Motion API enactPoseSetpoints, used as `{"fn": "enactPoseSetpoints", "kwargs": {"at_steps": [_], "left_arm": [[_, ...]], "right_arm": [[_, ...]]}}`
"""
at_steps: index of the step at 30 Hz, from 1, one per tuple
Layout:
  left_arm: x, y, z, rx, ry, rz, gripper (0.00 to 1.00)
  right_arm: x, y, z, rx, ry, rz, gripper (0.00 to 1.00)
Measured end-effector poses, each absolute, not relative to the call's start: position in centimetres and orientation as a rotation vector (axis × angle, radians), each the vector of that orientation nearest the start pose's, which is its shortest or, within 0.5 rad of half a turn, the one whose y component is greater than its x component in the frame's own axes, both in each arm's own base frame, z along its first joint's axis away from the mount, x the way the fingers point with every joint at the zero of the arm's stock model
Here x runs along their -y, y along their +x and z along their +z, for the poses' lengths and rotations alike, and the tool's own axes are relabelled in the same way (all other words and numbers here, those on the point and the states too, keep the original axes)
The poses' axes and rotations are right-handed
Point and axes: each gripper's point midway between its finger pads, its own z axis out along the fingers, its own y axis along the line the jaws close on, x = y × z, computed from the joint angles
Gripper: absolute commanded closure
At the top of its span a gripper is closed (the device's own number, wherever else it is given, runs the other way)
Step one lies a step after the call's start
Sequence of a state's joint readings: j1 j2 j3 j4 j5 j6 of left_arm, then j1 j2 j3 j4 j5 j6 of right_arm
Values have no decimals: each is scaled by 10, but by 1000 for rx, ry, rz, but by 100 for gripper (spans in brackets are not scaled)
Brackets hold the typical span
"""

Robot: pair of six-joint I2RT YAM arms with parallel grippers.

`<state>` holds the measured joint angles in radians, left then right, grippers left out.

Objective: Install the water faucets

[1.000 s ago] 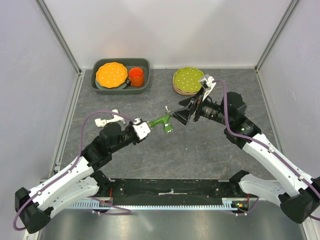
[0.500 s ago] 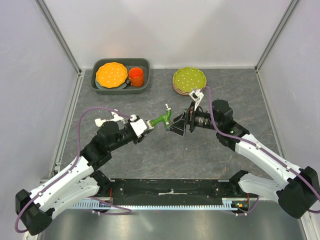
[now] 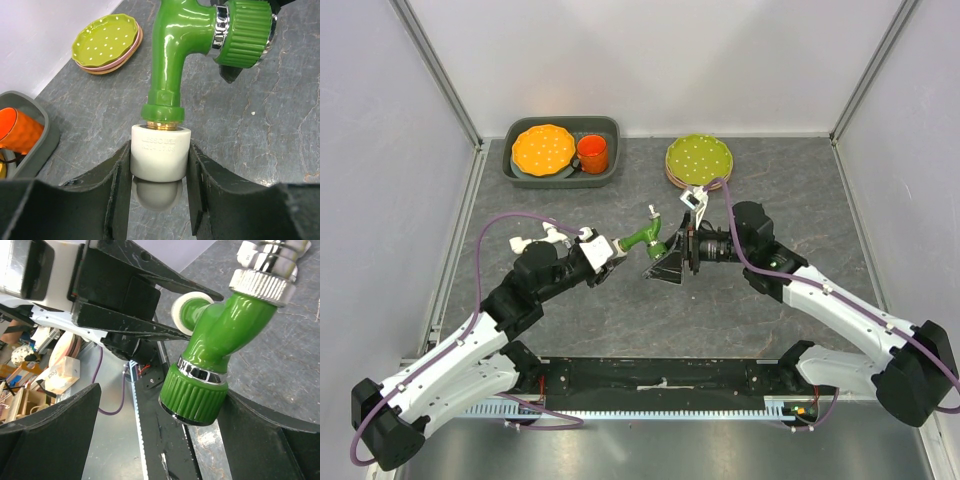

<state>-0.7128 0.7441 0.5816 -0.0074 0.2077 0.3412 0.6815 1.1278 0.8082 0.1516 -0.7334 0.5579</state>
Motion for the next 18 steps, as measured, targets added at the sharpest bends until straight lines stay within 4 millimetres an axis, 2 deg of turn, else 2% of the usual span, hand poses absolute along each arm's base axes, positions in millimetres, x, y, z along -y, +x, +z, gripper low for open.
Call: {"fn": "enactPoseSetpoints", "kwargs": {"at_steps": [5, 9, 14, 18], "left_arm": [[221, 227, 230, -1448, 1003, -434, 98], [220, 227, 229, -1454, 1002, -428, 98], [221, 226, 229, -1451, 1012, -434, 98], [219, 226, 231, -1445, 1007, -431, 98]], "right_arm": [[-319, 173, 274, -1813, -744, 1534, 2], [-320, 171, 289, -1772, -767, 1552, 2], [-322, 174, 305, -1731, -772, 1547, 2], [-326, 181, 308, -1732, -762, 1531, 2]]}}
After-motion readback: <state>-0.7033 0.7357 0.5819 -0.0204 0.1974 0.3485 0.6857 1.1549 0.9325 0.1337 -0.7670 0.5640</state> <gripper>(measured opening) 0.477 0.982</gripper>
